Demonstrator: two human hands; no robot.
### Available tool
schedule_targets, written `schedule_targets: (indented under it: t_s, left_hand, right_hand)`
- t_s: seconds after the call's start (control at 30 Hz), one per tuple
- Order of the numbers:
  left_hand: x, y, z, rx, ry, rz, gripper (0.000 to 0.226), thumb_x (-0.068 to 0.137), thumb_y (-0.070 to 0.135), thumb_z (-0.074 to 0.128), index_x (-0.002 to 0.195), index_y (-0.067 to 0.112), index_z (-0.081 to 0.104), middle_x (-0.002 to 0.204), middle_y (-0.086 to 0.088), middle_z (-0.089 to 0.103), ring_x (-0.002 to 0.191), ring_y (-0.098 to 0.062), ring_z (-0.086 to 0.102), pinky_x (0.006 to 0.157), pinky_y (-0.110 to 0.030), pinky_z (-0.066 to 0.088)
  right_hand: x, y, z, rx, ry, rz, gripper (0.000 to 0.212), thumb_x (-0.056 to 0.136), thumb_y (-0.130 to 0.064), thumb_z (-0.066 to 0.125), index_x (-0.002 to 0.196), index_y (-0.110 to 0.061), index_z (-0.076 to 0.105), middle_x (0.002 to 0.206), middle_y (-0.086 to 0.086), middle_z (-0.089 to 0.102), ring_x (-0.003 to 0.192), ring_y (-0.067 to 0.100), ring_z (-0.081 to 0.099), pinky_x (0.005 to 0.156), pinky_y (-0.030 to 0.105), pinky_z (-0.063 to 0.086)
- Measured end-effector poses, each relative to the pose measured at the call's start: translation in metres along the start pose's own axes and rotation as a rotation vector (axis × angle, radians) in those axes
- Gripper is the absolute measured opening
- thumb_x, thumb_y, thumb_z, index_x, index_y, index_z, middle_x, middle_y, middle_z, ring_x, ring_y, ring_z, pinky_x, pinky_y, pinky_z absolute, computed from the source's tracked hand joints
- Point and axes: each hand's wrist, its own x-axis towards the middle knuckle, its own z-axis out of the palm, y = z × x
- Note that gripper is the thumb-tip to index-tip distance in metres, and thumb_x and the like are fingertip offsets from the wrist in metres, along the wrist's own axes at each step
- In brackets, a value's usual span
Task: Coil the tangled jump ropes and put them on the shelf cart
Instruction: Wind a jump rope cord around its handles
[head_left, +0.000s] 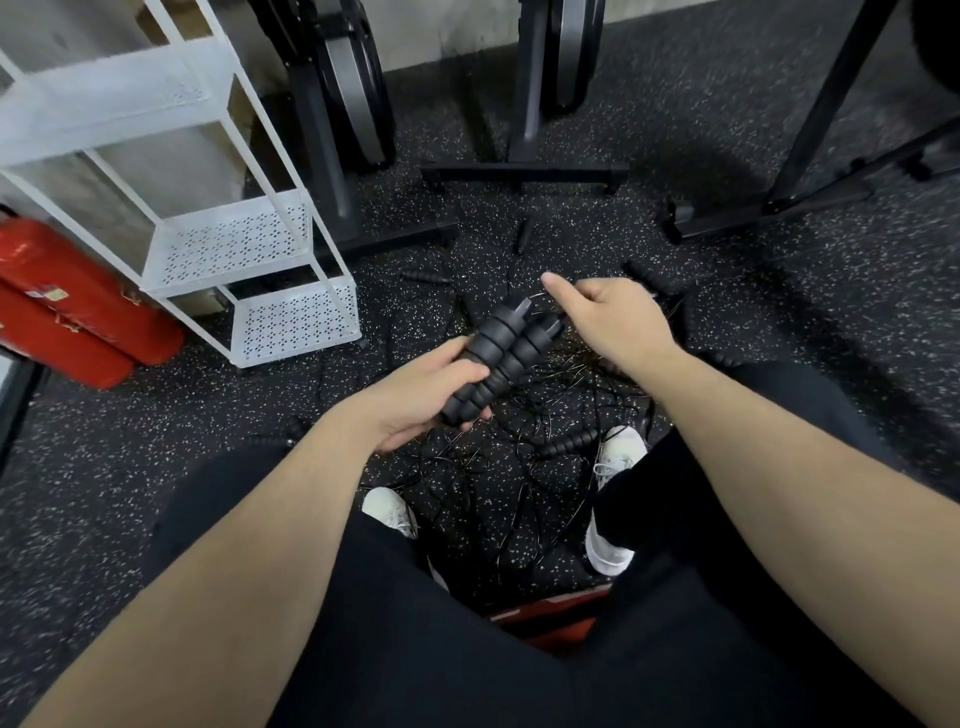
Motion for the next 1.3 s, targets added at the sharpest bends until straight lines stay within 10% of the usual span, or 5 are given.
schedule_targets:
  t_s: [0.33, 0.8, 1.1, 1.2, 1.3]
  left_hand:
    - [0.011, -0.009, -0.002, 0.573, 0.205, 0.010, 0.048, 0.107, 0.043, 0.047, 0.150, 0.045, 0.025, 0.102, 0.001, 0.065, 0.076, -0.014, 0.065, 0.064, -0.023, 0.052]
    - [0.034, -0.023, 0.006, -0.529, 0.467, -0.042, 0.053, 0.086, 0.048, 0.078, 0.125, 0.024, 0.051, 0.097, -0.006, 0.063, 0.065, -0.013, 0.053, 0.051, -0.025, 0.040]
    - [0.034, -0.028, 0.011, -0.621, 0.527, -0.042, 0.017, 0.096, 0.012, 0.064, 0.112, 0.015, 0.061, 0.085, -0.005, 0.065, 0.078, -0.021, 0.062, 0.071, -0.033, 0.051]
    - [0.037, -0.029, 0.006, -0.718, 0.546, -0.058, 0.010, 0.097, 0.012, 0.060, 0.108, 0.012, 0.058, 0.086, -0.008, 0.062, 0.076, -0.023, 0.062, 0.073, -0.037, 0.055]
    - [0.031, -0.023, 0.000, -0.667, 0.469, -0.059, 0.010, 0.100, 0.021, 0.058, 0.106, 0.012, 0.058, 0.083, -0.007, 0.065, 0.075, -0.024, 0.066, 0.083, -0.049, 0.060]
  right_hand:
    - [0.001, 0.006, 0.008, 0.134, -0.227, 0.078, 0.041, 0.107, -0.047, 0.041, 0.116, -0.016, 0.066, 0.067, -0.005, 0.058, 0.062, 0.013, 0.053, 0.060, 0.028, 0.038]
    - [-0.045, -0.044, 0.042, 0.073, -0.575, -0.157, 0.051, 0.111, -0.030, 0.033, 0.161, -0.028, 0.021, 0.112, -0.004, 0.065, 0.073, 0.010, 0.061, 0.062, 0.022, 0.051]
    - [-0.059, -0.047, 0.055, -0.132, -0.683, -0.300, 0.058, 0.110, -0.022, 0.033, 0.163, -0.015, 0.010, 0.086, -0.002, 0.058, 0.062, 0.006, 0.048, 0.059, 0.030, 0.033]
    - [-0.053, -0.039, 0.051, 0.011, -0.636, -0.259, 0.045, 0.109, -0.027, 0.041, 0.152, -0.022, 0.032, 0.104, 0.001, 0.072, 0.054, 0.004, 0.054, 0.055, 0.025, 0.043]
    - [-0.040, -0.031, 0.040, 0.025, -0.607, -0.212, 0.023, 0.105, -0.041, 0.049, 0.115, -0.023, 0.059, 0.060, -0.004, 0.065, 0.044, 0.007, 0.056, 0.058, 0.027, 0.051]
